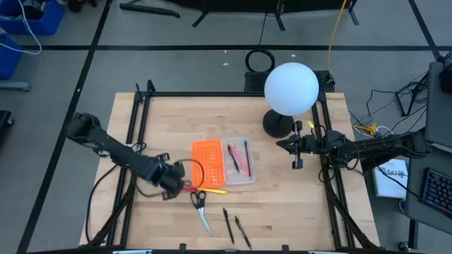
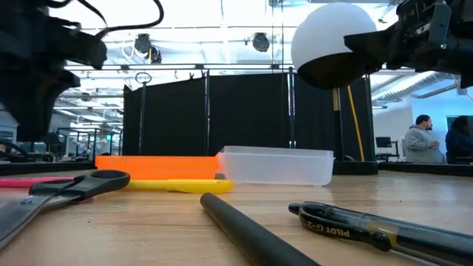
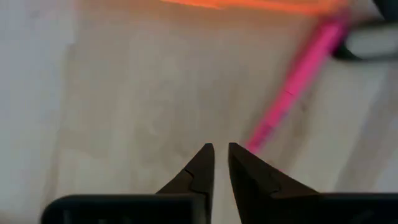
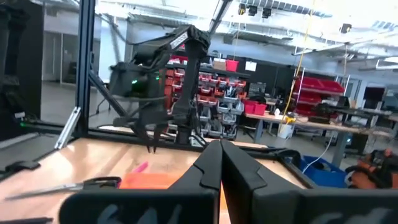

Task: Pick & place school supplies into a supply box
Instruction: Put the pink pen into the supply box

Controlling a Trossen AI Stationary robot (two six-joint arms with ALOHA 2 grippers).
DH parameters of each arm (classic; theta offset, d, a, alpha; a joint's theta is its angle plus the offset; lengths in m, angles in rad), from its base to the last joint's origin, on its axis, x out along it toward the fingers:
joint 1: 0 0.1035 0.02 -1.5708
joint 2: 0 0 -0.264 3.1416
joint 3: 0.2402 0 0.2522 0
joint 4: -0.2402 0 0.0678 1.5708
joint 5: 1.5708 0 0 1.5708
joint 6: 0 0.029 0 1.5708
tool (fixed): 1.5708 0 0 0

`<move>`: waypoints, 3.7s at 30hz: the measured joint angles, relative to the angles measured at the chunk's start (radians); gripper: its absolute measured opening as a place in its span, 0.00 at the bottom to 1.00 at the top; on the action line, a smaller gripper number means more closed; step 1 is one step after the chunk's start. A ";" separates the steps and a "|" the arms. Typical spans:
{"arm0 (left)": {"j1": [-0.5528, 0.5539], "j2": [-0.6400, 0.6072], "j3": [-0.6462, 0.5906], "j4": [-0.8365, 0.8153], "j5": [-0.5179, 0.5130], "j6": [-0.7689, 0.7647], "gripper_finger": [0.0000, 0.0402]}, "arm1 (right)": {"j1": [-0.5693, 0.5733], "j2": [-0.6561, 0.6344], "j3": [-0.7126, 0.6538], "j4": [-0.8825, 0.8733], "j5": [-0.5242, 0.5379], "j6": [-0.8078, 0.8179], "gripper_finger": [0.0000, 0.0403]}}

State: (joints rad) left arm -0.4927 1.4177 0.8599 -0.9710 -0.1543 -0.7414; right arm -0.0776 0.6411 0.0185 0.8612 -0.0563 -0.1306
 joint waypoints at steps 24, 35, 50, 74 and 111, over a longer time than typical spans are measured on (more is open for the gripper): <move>-0.059 0.195 0.065 0.183 0.015 0.322 0.45 | 0.000 0.001 -0.001 -0.005 0.002 0.055 0.00; -0.048 0.302 0.070 0.188 0.027 0.329 0.43 | 0.000 0.000 -0.001 -0.005 0.002 0.055 0.00; -0.018 0.313 0.067 0.230 0.125 0.261 0.08 | 0.000 0.001 -0.001 -0.005 0.002 0.058 0.00; -0.119 0.193 0.061 0.275 0.177 -0.395 0.03 | 0.000 0.001 -0.001 -0.006 0.002 0.058 0.00; -0.035 0.520 0.572 -0.328 -0.076 1.053 0.28 | 0.000 0.000 -0.001 -0.029 0.002 0.146 0.00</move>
State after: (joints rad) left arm -0.5275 1.9374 1.4320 -1.2987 -0.2305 0.3112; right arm -0.0772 0.6415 0.0177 0.8323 -0.0540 0.0157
